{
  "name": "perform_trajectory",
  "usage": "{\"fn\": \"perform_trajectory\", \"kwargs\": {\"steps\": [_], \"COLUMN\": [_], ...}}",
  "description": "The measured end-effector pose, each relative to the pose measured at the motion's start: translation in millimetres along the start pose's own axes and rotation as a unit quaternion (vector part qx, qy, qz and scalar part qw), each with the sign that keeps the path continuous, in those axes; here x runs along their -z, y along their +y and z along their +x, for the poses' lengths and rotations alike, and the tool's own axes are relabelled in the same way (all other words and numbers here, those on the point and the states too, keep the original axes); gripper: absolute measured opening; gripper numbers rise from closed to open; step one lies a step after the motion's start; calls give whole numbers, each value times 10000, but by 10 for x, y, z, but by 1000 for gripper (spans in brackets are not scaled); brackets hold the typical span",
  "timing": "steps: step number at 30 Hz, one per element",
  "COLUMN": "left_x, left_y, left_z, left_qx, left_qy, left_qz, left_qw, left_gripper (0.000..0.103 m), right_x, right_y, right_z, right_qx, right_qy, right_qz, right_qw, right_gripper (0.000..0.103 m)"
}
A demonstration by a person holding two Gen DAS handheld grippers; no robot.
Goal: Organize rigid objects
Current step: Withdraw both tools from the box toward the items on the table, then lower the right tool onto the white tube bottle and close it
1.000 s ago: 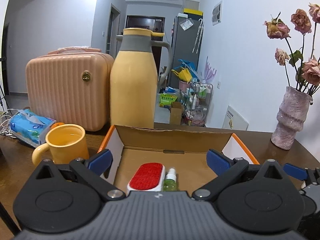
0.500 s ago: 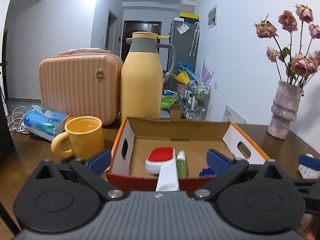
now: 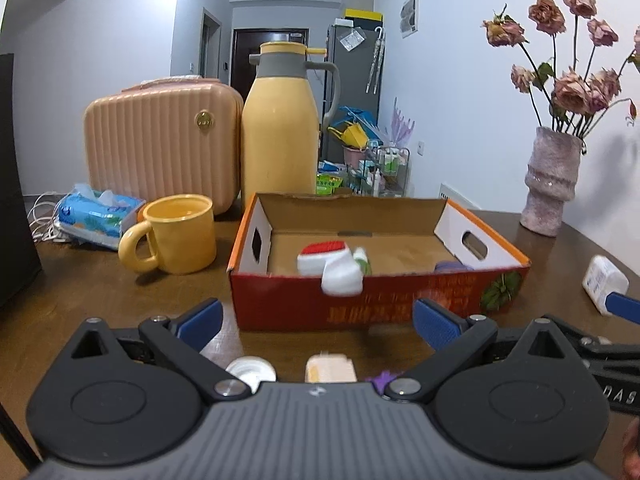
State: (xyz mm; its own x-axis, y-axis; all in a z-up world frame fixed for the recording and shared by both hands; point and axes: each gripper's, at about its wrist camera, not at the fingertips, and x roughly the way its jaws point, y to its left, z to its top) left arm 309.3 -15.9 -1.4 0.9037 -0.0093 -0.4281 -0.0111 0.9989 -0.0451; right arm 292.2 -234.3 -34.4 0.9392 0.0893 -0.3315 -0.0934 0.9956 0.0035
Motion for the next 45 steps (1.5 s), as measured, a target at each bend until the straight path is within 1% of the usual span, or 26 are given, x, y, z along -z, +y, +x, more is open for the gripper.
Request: {"fn": "perform_trajectory", "kwargs": {"steps": [9, 13, 14, 18, 22, 25, 29, 31, 33, 34, 40, 42, 43, 45], "left_x": [358, 521, 539, 526, 531, 531, 536, 534, 531, 531, 528, 527, 526, 527], "left_y": [182, 273, 291, 342, 332, 332, 349, 367, 383, 389, 421, 426, 429, 437], "left_z": [-252, -300, -307, -340, -336, -340, -318, -302, -288, -287, -247, -237, -232, -223], "left_qx": [86, 101, 111, 136, 124, 119, 118, 126, 121, 109, 130, 139, 137, 140], "left_qy": [246, 396, 427, 332, 331, 323, 393, 435, 462, 456, 529, 548, 556, 576], "left_qz": [117, 175, 158, 18, 49, 44, -9, -53, -97, -116, -199, -213, -219, -234], "left_qw": [9996, 9990, 9989, 9994, 9994, 9994, 9992, 9990, 9988, 9988, 9983, 9982, 9981, 9980], "left_gripper": [103, 103, 103, 103, 103, 103, 103, 103, 103, 103, 103, 103, 103, 103], "right_x": [230, 326, 343, 371, 380, 369, 337, 326, 316, 308, 252, 256, 265, 277], "right_y": [-14, -65, -83, -117, -86, -53, -16, 7, 21, 23, 53, 56, 61, 65], "right_z": [-271, -387, -403, -447, -423, -330, -113, 1, 109, 162, 381, 428, 449, 450], "right_qx": [68, 139, 158, 233, 202, 110, -97, -140, -202, -225, -378, -446, -479, -503], "right_qy": [188, 300, 340, 401, 512, 725, 1097, 1243, 1357, 1425, 1595, 1684, 1724, 1692], "right_qz": [-14, 93, 129, 172, 89, 1, -179, -277, -329, -345, -371, -366, -354, -310], "right_qw": [9998, 9994, 9992, 9988, 9984, 9973, 9938, 9918, 9900, 9889, 9858, 9840, 9832, 9838], "right_gripper": [103, 103, 103, 103, 103, 103, 94, 92, 80, 78, 54, 40, 36, 34]}}
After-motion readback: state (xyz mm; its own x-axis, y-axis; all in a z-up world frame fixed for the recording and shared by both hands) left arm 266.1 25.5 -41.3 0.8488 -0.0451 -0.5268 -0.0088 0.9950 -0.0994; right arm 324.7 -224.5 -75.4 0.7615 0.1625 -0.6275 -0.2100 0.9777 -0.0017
